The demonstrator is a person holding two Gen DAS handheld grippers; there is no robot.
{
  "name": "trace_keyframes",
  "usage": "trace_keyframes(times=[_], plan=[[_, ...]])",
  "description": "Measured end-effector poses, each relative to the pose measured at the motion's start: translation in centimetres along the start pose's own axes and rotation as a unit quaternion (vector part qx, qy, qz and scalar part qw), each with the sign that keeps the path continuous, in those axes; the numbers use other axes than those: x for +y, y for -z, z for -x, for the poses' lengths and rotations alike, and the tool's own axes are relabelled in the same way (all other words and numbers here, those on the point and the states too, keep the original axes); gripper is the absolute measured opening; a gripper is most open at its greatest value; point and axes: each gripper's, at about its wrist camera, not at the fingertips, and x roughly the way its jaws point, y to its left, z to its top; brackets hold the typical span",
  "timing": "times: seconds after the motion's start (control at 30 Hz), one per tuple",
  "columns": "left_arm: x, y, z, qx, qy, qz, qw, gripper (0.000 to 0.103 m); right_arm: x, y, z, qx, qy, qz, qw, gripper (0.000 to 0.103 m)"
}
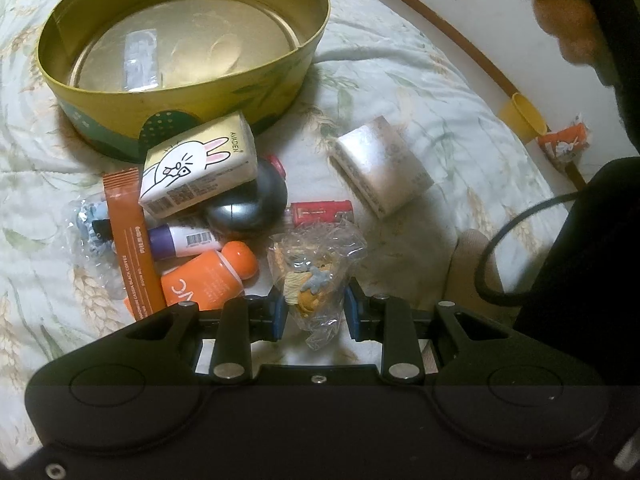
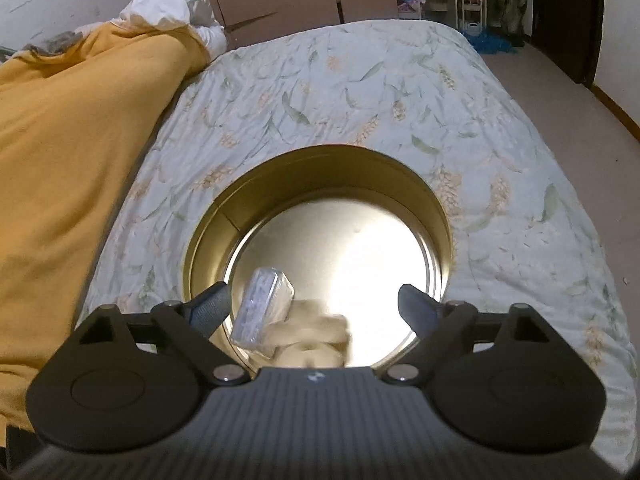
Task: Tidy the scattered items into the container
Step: 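Carry the flower clip over the tin and release it inside, then grasp the wrapped candy bag with the left gripper while the right gripper moves to the Face tissue pack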
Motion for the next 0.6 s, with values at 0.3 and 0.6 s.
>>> trace_keyframes(times=[0.3, 0.6], plan=[[0.0, 0.1, -0.1, 0.002, -0.002, 0.001, 1.0, 0.026, -1.6, 1.8, 0.7, 0.016, 0.005, -0.005, 1.0, 0.098], [0.0, 0.2, -0.1, 0.003, -0.004, 0.001, 1.0, 0.026, -2.2, 4.3, 1.0, 0.045, 0.017, 0.014, 0.999, 0.099]])
